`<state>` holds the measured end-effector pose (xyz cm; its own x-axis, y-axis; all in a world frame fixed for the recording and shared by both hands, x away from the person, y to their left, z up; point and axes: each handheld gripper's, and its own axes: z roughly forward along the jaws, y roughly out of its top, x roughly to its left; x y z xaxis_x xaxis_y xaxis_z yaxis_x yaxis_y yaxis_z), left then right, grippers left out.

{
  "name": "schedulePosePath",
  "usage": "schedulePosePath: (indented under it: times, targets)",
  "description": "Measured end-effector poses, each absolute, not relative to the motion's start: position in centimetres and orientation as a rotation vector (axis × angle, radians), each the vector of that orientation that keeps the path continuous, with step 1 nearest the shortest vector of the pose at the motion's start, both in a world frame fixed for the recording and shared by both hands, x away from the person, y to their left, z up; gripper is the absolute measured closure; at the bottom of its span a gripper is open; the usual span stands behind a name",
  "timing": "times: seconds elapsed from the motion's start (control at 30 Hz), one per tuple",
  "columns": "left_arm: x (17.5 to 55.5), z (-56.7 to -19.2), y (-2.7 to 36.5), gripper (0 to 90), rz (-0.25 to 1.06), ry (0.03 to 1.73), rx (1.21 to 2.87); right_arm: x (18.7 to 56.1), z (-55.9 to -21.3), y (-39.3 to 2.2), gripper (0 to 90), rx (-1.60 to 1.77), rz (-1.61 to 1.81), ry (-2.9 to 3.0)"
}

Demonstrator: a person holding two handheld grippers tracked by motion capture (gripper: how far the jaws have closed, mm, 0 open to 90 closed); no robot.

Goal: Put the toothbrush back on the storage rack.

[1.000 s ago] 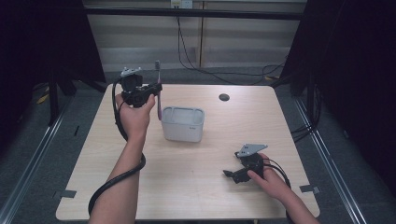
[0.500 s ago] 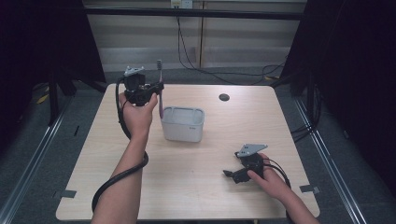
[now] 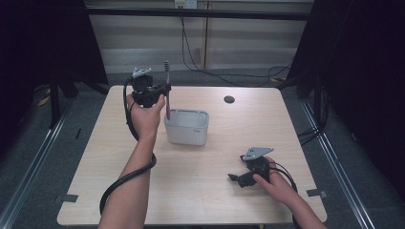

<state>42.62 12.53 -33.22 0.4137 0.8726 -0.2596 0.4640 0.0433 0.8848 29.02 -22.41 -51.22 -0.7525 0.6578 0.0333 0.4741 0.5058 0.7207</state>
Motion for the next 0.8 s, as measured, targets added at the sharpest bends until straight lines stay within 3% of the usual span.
schedulePosePath:
  times: [0.8]
  targets:
    - [43.4, -34.5, 11.9, 79.0, 0.467, 1.22, 1.595, 29.0, -51.2, -22.4, 10.3, 0.961, 1.086, 2.504]
